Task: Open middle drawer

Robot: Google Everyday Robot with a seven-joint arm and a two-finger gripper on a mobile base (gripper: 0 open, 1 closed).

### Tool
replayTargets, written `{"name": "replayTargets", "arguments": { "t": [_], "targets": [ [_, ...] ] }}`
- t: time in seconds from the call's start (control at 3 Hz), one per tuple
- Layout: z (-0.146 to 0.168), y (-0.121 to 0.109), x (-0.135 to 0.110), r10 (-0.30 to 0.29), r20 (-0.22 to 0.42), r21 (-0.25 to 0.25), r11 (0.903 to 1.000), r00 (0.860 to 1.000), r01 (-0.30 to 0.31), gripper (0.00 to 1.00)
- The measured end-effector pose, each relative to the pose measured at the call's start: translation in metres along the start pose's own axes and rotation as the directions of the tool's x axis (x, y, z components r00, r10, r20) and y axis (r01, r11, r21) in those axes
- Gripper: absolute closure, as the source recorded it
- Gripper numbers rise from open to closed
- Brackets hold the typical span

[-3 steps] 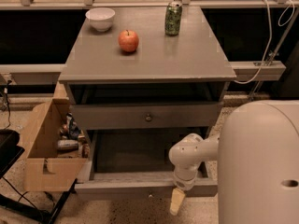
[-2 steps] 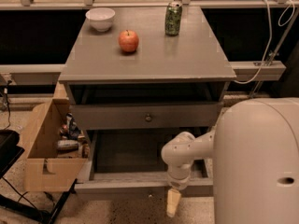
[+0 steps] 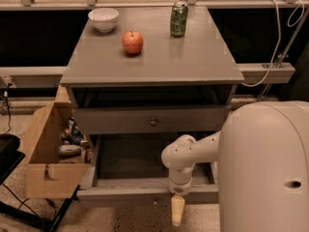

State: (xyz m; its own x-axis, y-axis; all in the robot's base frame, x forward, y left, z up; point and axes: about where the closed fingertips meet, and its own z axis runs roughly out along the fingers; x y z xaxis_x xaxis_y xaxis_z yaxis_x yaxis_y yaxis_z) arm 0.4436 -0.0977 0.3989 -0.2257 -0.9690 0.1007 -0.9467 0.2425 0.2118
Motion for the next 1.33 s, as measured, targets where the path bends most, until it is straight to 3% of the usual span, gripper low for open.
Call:
{"name": "replayTargets", "arguments": {
  "t": [0.33, 0.67, 1.0, 1.33],
  "targets": [
    [-0.004, 0.008, 0.008, -0.014, 0.035, 0.063, 0.998, 0.999, 0.012, 0.03],
    [-0.005, 0.034, 0.018, -0.03, 0.104, 0.17, 0.9853, 0.994, 0.012, 0.26],
    [-0.004, 0.079, 0.028, -0.082, 0.176, 0.247, 0.9682, 0.981, 0.037, 0.49],
    [0.009, 0.115, 0.048, -0.017, 0.222, 0.242, 0.9695, 0.975, -0.038, 0.72]
  ]
}}
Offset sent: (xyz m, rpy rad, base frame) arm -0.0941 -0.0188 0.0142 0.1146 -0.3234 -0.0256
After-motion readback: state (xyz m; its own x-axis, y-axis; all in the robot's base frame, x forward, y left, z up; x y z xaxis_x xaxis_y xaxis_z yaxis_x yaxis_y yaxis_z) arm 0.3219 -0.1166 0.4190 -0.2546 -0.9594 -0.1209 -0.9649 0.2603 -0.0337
